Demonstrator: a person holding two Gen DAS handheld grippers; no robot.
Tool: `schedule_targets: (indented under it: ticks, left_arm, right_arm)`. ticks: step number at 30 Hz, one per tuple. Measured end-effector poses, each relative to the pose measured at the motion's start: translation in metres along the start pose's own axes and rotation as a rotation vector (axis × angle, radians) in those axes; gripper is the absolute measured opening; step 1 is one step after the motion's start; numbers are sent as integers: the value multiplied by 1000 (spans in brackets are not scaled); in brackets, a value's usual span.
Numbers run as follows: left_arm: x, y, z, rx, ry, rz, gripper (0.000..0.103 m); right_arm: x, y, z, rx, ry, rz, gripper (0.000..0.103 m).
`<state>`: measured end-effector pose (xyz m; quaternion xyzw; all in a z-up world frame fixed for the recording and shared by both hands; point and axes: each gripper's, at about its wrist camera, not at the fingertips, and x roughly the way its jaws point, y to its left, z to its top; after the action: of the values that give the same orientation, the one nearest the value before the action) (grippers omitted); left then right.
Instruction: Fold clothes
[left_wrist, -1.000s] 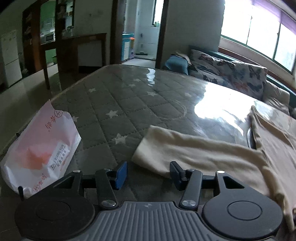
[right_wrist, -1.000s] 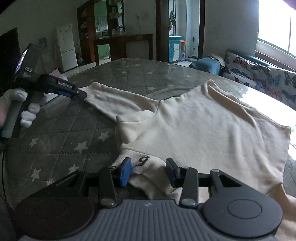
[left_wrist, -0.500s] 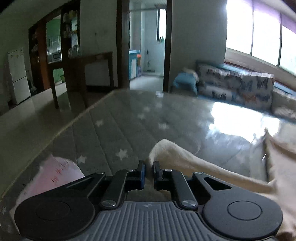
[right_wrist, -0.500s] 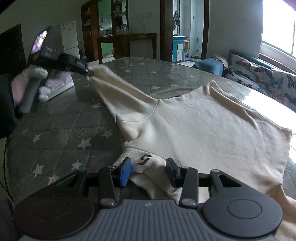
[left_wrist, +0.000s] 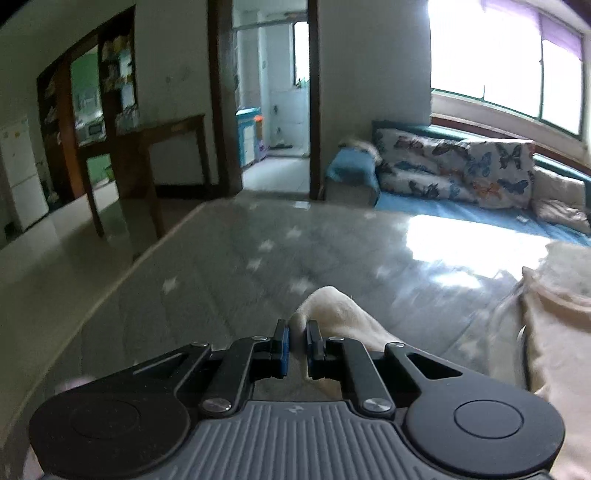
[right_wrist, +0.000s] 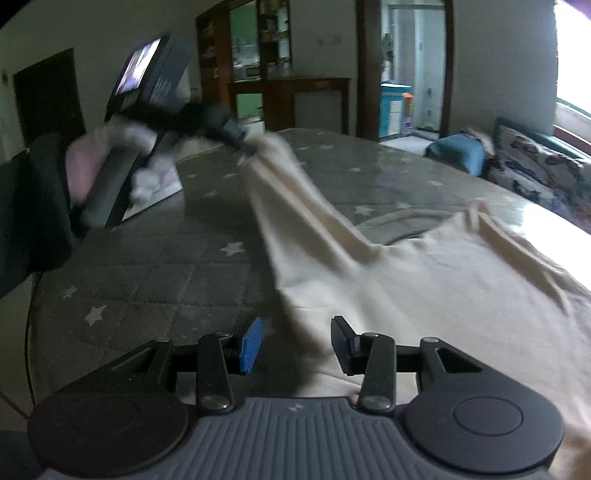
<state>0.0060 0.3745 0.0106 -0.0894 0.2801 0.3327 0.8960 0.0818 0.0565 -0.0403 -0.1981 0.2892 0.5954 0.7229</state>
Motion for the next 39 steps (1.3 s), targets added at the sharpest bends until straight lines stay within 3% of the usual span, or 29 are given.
schedule_targets:
  ticks: [9,13,21,25,27,28,30,31,37,39]
  left_arm:
    - [-49,-51,18,57,-88,-182,10]
    - [-73,-79,21,80,-117,-279,10]
    - [-120,-134,27,122,-170,-477,10]
    - [-122,-170,19,104,-134,-645,12]
    - [-117,-190,9,131,-86,-729,23]
    - [-116,-200,3,149,-61,-766,36]
    - [-115,-213,-10,208,-31,-812,40]
    - [-114,-214,-15,237,-27,-823,44]
    - [-97,-186,-31,332,-67,-667,44]
    - [-83,-171,-36,339,-48,-593,42]
  right_arm:
    - [11,15,-1,-5,10,42,46]
    - [-6,8,-3,19,-16,28,46]
    - [-68,-42,-22,178,-85,-128,49]
    - [-93,-69,-43,269,-86,-236,49]
    - [-100,-78,-53,310,-83,-271,50]
    - [-105,-82,-60,334,-79,-289,50]
    - [-114,-88,-71,367,-72,-316,50]
    - [-117,-89,-76,377,-70,-325,50]
    - [-131,-91,-85,392,-88,-369,50]
    - [-132,-93,-80,389,-112,-369,50]
